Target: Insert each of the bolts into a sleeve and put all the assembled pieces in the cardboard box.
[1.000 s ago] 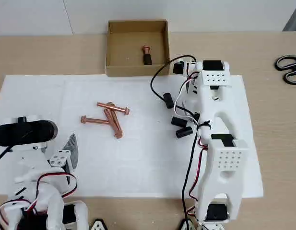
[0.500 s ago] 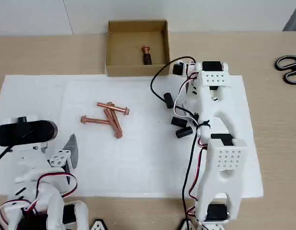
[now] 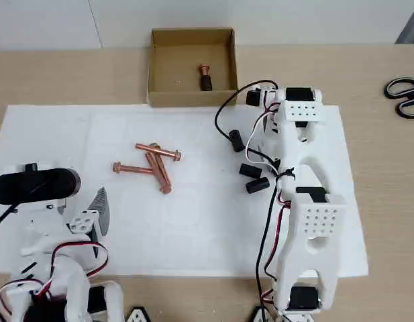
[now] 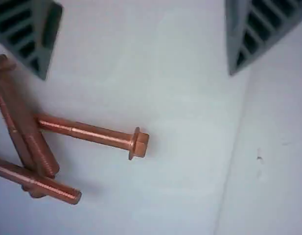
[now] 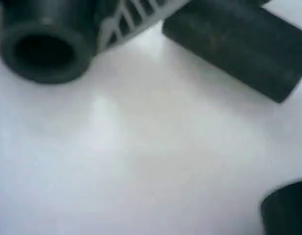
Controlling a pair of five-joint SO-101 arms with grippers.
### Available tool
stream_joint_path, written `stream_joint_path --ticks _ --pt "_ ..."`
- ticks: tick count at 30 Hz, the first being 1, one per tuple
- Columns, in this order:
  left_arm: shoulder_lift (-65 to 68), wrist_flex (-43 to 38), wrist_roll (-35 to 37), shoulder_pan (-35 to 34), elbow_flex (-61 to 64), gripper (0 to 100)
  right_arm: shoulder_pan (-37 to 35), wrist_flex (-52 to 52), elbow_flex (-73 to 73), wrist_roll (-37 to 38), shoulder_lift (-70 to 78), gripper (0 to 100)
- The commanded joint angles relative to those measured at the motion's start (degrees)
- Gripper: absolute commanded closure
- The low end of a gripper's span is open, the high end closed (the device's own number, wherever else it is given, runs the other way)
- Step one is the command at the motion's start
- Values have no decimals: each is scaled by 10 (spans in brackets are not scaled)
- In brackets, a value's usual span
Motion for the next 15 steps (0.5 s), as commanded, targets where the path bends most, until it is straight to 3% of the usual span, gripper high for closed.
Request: stream_joint_path --ticks 1,8,15 --pt "-1 -14 4 -3 -2 775 -3 -2 1 7 2 995" --pt "35 -2 4 -3 -45 772 -4 37 -25 4 -115 995" --pt "271 7 4 -1 -189 774 -4 42 6 4 -218 995"
